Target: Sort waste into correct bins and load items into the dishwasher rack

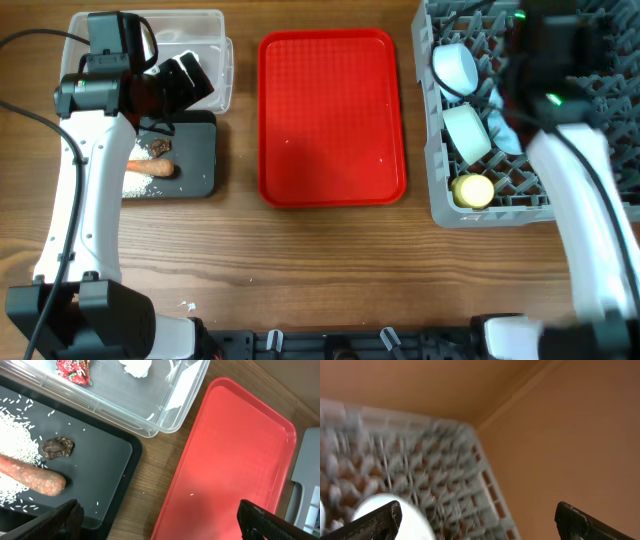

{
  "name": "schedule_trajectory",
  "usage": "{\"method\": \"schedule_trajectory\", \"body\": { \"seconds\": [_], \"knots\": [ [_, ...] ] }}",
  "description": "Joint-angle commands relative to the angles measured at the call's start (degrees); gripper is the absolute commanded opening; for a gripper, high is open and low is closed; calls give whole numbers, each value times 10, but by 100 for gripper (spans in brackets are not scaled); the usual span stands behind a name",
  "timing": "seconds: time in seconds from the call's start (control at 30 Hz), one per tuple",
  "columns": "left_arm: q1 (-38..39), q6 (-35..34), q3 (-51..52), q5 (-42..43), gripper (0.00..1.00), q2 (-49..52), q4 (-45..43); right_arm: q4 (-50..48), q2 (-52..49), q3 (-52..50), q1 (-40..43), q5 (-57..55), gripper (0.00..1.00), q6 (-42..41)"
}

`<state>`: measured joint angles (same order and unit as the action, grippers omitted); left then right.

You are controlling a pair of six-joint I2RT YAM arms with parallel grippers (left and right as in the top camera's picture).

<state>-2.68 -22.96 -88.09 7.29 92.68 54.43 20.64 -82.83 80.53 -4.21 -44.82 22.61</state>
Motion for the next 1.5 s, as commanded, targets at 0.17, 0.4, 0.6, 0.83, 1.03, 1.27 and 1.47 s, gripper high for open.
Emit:
{"method": "schedule_trajectory", "body": {
  "seconds": [0.17, 0.4, 0.6, 0.83, 1.03, 1.27, 1.47],
  "knots": [
    [-1, 9, 0, -5, 100, 2, 1, 124, 242, 1, -50, 362, 100, -130],
    [-1, 9, 0, -5, 100, 2, 1, 221, 317, 1, -50, 610, 100, -151],
    [-1, 9, 0, -5, 100, 2, 1, 364, 328, 1, -50, 600, 100, -93],
    [-1, 9, 0, -5, 100, 2, 1, 306, 327, -13, -52, 575, 100, -96],
    [-1, 9, 0, -5, 100, 2, 1, 40, 383, -158, -52, 572, 100, -106],
    [-1, 9, 0, -5, 100, 2, 1, -191, 510, -427, -22, 547, 100, -140],
    [-1, 9, 0, -5, 100, 2, 1, -211, 648, -598, 5, 545, 100, -174]
  ]
}}
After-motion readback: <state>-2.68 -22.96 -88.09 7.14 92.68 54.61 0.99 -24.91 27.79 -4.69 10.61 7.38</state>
